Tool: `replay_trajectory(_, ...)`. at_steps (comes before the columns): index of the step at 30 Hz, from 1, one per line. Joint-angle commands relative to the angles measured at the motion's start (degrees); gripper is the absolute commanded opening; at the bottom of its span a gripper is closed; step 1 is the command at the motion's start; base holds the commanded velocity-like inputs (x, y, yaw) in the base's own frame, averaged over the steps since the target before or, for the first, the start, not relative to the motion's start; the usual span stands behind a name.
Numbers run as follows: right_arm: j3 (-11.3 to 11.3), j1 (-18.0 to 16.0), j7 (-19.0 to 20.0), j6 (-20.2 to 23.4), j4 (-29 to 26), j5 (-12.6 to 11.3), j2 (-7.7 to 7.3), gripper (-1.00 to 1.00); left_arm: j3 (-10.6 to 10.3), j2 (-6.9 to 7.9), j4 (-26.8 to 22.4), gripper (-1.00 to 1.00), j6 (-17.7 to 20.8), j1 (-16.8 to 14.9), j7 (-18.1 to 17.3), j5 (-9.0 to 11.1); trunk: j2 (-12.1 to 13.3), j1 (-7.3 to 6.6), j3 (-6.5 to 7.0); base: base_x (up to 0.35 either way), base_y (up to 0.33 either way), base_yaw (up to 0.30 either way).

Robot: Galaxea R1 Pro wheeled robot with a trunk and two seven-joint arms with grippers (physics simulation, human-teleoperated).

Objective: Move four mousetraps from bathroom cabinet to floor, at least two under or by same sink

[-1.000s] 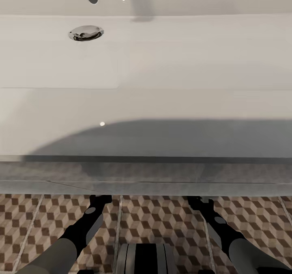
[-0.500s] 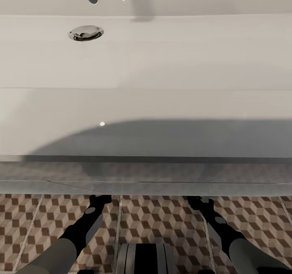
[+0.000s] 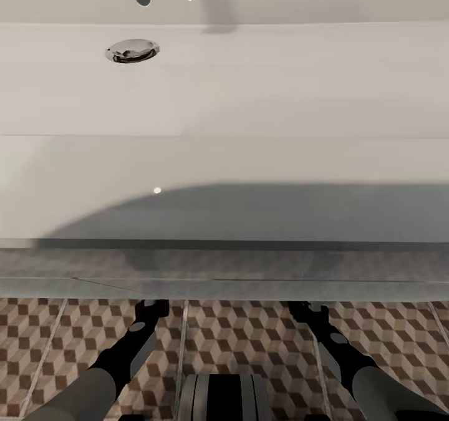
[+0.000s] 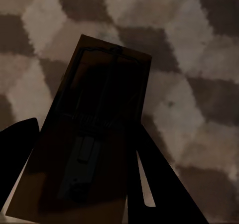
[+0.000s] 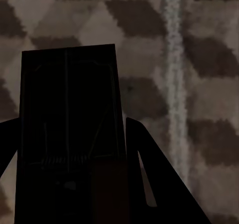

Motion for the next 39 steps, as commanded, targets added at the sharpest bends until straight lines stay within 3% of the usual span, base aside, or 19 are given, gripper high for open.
replay_trajectory(1,-0.1,0.0,0.5,-0.2,0.1,-0.5,-0.01,-1.0,-0.5,0.03,0.2,-1.0,-0.4,0.0,0.4,0.5,0.0,-0.01,-0.03,0.0,0.0,0.0)
replay_trajectory(15,-0.1,0.0,0.5,-0.2,0.1,-0.5,-0.01,-1.0,-0.6,-0.23,4.3,-1.0,-3.2,-0.1,0.0,0.0,0.0,-0.01,-0.03,0.0,0.0,0.0)
replay_trajectory(39,-0.1,0.0,0.4,-0.2,0.1,-0.5,-0.01,-1.0,-0.5,-0.2,3.7,-1.0,-3.4,-0.1,0.1,0.0,0.0,-0.01,-0.03,0.0,0.0,0.0)
